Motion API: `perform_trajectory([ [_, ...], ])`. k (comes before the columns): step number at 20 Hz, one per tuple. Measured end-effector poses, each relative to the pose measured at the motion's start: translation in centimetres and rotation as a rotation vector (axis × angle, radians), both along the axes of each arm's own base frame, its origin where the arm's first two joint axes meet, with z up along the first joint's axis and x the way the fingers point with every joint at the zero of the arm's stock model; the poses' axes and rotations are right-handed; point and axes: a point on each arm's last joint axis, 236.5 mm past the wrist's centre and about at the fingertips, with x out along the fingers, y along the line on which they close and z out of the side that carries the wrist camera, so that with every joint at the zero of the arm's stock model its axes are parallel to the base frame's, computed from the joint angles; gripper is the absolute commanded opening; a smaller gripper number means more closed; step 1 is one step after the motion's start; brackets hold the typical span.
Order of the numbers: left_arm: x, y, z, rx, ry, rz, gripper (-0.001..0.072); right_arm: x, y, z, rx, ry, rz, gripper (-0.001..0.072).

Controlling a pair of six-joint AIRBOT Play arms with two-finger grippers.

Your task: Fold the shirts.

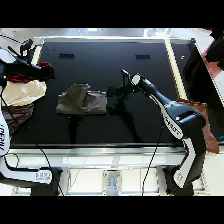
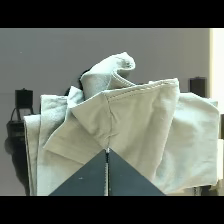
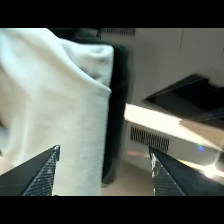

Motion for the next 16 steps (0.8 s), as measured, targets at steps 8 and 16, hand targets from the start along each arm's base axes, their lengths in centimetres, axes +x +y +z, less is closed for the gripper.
perform_trajectory([
  [8, 0.1, -0.5, -0.1, 0.0, -0.007, -0.031, 0.0009, -1.7, 3.8, -1.7, 0.151, 0.102, 0.017, 0.0509],
  [16, 0.1, -0.5, -0.1, 0.002, -0.009, -0.037, 0.0009, -2.5, 9.1, -0.3, 0.289, 0.074, 0.044, 0.0011],
])
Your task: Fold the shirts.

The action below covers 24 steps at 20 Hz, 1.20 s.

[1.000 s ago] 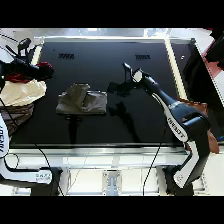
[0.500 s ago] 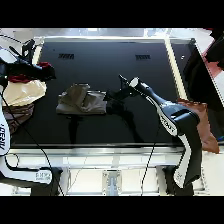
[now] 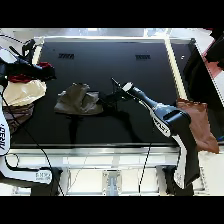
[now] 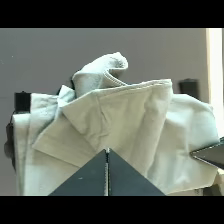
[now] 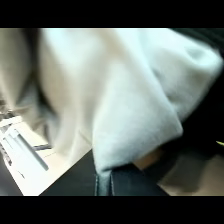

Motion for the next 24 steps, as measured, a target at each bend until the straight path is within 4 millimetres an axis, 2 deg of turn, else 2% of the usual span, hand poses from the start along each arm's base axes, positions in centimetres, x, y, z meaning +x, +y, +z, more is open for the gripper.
perform_trajectory([
  [2, 0.0, 0.0, 0.0, 0.0, -0.001, 0.0, 0.0009, 1.2, 0.6, 2.3, 0.033, -0.057, 0.004, 0.0011],
  [4, 0.0, 0.0, 0.0, 0.0, 0.0, 0.0, 0.0009, 3.0, 0.0, 5.5, 0.045, -0.139, 0.021, 0.001],
  [6, 0.0, 0.0, 0.0, 0.0, 0.001, -0.001, 0.0009, 4.6, -2.5, 8.5, 0.001, -0.207, 0.052, 0.001],
  [7, -0.1, 0.0, 0.0, 0.0, 0.003, -0.002, 0.001, 5.2, -4.6, 10.0, -0.05, -0.235, 0.068, 0.001],
  [9, -0.1, 0.0, 0.0, 0.0, 0.004, -0.002, 0.0009, 6.3, -10.1, 12.9, -0.176, -0.278, 0.064, 0.0009],
  [11, -0.1, 0.0, 0.0, 0.0, 0.005, -0.003, 0.0009, 7.0, -16.5, 16.2, -0.306, -0.321, 0.014, 0.0009],
  [15, -0.2, -0.1, -0.1, -0.001, 0.01, -0.005, 0.0009, 6.0, -30.1, 22.0, -0.54, -0.341, -0.153, 0.0008],
  [18, -0.6, -0.2, -0.3, -0.003, 0.027, -0.012, 0.0009, 3.7, -40.0, 24.5, -0.659, -0.281, -0.311, 0.0008],
  [20, -0.8, -0.2, -0.3, -0.004, 0.035, -0.016, 0.0009, 0.9, -46.2, 25.1, -0.717, -0.191, -0.407, 0.0008],
  [24, -1.3, -0.5, -0.5, -0.01, 0.054, -0.025, 0.0009, -5.2, -55.5, 25.4, -0.783, -0.022, -0.583, 0.0009],
])
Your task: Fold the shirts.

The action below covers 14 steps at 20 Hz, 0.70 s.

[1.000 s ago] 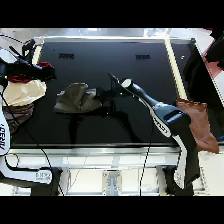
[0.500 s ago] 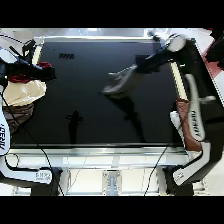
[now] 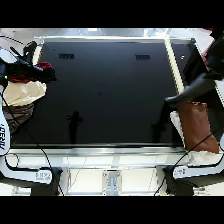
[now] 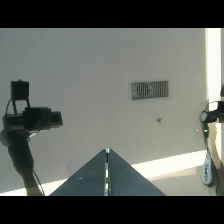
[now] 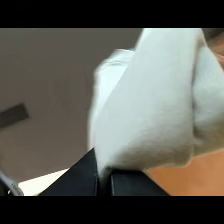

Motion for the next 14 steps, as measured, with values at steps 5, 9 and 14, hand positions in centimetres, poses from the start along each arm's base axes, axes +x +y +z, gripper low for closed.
perform_trajectory([
  [5, -0.3, -1.0, 0.1, -0.024, 0.014, -0.016, 0.0009, -8.9, -5.7, -0.7, -0.014, 0.09, -0.169, 0.0009],
  [9, -0.4, -2.3, 0.4, -0.059, 0.013, -0.034, 0.001, -16.3, -6.8, -3.6, 0.025, 0.169, -0.307, 0.0009],
  [14, -0.5, -3.0, 0.5, -0.074, 0.012, -0.045, 0.0009, -21.8, -3.6, -9.8, 0.137, 0.3, -0.345, 0.0119],
])
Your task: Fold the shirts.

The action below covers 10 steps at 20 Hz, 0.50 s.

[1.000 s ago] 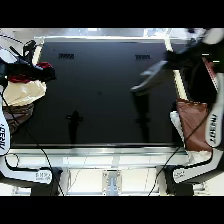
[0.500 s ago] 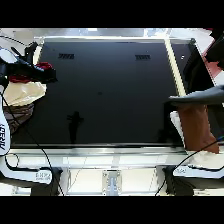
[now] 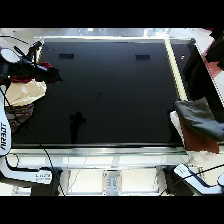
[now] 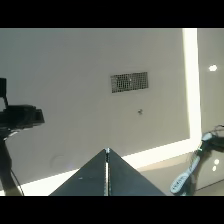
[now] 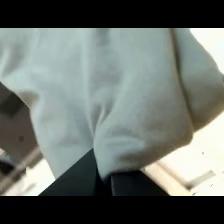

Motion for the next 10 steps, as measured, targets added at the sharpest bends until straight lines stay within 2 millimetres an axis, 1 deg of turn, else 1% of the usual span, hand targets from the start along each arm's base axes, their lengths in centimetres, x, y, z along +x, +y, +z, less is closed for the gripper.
perform_trajectory([
  [1, 0.0, -0.1, 0.0, -0.001, 0.0, -0.001, 0.0009, -0.9, 0.9, -1.1, 0.027, 0.025, 0.0, 0.024],
  [2, 0.0, -0.1, 0.0, -0.002, 0.0, -0.002, 0.001, -1.6, 1.6, -1.7, 0.043, 0.039, 0.001, 0.0319],
  [3, 0.0, -0.2, 0.1, -0.003, 0.0, -0.002, 0.001, -1.9, 1.9, -1.8, 0.038, 0.037, 0.001, 0.0373],
  [4, 0.0, -0.2, 0.1, -0.004, 0.0, -0.002, 0.0009, -2.0, 1.7, -1.3, 0.008, 0.023, -0.003, 0.0387],
  [5, 0.0, -0.2, 0.1, -0.004, -0.001, -0.002, 0.0009, -1.7, 1.1, -0.1, -0.045, -0.012, -0.009, 0.0386],
  [6, 0.0, -0.2, 0.1, -0.005, -0.001, -0.004, 0.001, -1.0, 0.3, 1.7, -0.107, -0.062, -0.024, 0.0385],
  [7, 0.0, -0.3, 0.1, -0.005, 0.0, -0.004, 0.001, 0.2, -0.7, 4.2, -0.183, -0.14, -0.04, 0.0383],
  [8, 0.0, -0.3, 0.1, -0.005, 0.0, -0.005, 0.0009, 1.7, -1.6, 7.1, -0.257, -0.237, -0.049, 0.0382],
  [9, 0.0, -0.3, 0.1, -0.006, 0.0, -0.006, 0.0009, 3.8, -2.0, 10.6, -0.32, -0.368, -0.047, 0.0381],
  [10, 0.0, -0.4, 0.1, -0.009, -0.001, -0.006, 0.0009, 6.1, -1.7, 14.1, -0.359, -0.51, -0.033, 0.038],
])
